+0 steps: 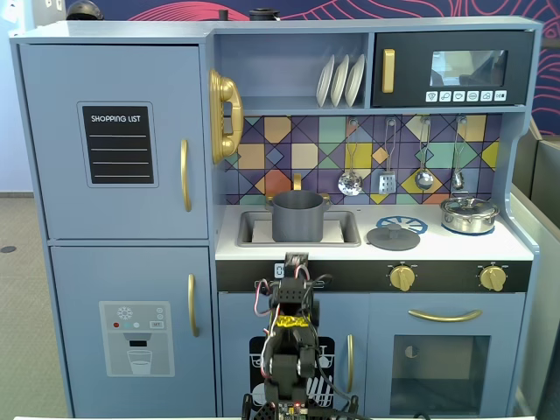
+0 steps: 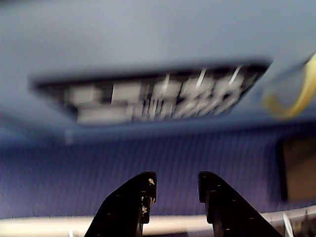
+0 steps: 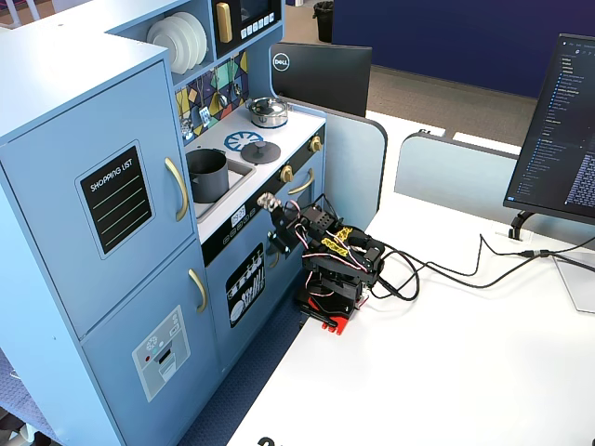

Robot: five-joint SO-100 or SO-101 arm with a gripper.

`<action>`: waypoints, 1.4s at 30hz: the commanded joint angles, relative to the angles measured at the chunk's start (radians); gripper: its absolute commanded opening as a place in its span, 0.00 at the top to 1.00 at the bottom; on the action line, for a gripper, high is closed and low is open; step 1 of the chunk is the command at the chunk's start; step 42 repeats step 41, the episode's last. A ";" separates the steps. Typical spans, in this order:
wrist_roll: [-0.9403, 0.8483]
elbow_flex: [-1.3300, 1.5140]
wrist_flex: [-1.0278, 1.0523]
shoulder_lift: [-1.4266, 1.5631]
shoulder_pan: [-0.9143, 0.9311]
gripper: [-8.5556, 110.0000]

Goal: Take off the lid from the gray recipient and place it on the counter

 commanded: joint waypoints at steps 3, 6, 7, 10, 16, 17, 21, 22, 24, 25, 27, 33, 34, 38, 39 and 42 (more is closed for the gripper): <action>-0.006 0.063 0.193 0.049 -0.012 0.93; -0.002 0.094 0.282 0.049 -0.012 0.93; -0.002 0.095 0.321 0.051 -0.018 0.93; 0.015 0.095 0.394 0.051 -0.035 0.92; 0.089 0.095 0.431 0.051 -0.029 0.90; 0.095 0.095 0.431 0.051 -0.026 0.90; 0.097 0.095 0.431 0.051 -0.034 0.90; 0.097 0.095 0.431 0.051 -0.034 0.90; 0.098 0.095 0.431 0.051 -0.034 0.89; 0.098 0.095 0.431 0.051 -0.034 0.89; 0.098 0.095 0.431 0.051 -0.034 0.89; 0.098 0.095 0.431 0.051 -0.034 0.89; 0.098 0.095 0.431 0.051 -0.034 0.89; 0.098 0.095 0.431 0.051 -0.034 0.89; 0.098 0.095 0.431 0.051 -0.034 0.89; 0.098 0.095 0.431 0.051 -0.034 0.89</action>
